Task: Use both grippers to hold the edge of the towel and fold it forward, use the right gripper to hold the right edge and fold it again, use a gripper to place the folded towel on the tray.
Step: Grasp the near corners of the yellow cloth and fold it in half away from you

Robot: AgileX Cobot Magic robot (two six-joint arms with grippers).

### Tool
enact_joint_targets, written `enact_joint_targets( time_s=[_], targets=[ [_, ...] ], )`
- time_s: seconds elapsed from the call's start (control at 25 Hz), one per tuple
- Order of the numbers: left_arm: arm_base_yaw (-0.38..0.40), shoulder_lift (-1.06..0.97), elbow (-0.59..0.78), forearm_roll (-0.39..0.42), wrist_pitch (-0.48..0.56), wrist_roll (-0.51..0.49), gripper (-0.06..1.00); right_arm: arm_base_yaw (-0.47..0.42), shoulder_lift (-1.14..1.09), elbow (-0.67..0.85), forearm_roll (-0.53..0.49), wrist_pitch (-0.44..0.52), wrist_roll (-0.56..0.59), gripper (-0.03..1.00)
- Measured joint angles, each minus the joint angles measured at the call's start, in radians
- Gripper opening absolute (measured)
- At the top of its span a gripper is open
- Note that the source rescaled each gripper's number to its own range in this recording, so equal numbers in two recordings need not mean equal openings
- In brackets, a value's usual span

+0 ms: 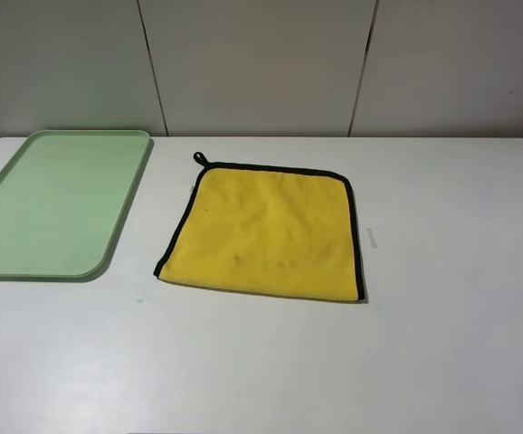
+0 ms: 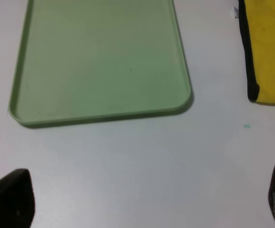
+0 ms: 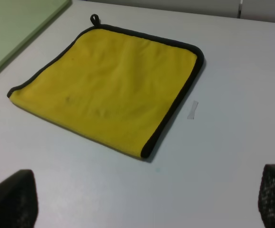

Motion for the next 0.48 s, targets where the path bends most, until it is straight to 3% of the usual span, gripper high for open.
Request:
enact_joint_targets(
  time_s=[0.48],
  targets=[
    [0.000,0.000,0.000,0.000,0.000,0.006,0.98,0.000,0.000,0.000,0.000,0.000,0.000,1.00]
  ],
)
